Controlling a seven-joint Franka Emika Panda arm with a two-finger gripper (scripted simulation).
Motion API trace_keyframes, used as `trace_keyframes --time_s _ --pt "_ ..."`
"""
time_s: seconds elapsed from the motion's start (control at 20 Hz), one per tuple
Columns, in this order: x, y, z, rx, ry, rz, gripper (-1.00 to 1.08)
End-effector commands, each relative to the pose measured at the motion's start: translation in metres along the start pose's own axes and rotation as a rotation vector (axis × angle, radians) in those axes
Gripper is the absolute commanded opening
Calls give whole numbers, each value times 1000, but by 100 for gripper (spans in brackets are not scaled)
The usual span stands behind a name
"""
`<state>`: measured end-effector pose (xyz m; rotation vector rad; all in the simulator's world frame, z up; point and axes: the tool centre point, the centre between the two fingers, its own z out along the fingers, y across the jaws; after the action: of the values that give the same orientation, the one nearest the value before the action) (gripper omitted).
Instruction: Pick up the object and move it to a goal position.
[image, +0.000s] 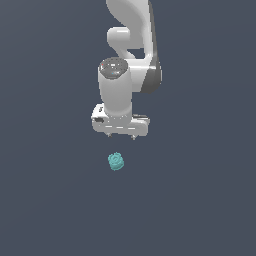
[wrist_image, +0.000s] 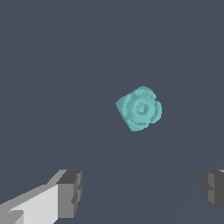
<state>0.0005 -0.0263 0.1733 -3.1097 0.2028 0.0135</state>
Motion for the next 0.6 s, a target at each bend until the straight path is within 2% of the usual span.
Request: trace_keyframes --time_s 0.0,0.55 --pt "0 0 0 0 0 0 100" --pt "-9 -15 -5 -21 -16 -54 100"
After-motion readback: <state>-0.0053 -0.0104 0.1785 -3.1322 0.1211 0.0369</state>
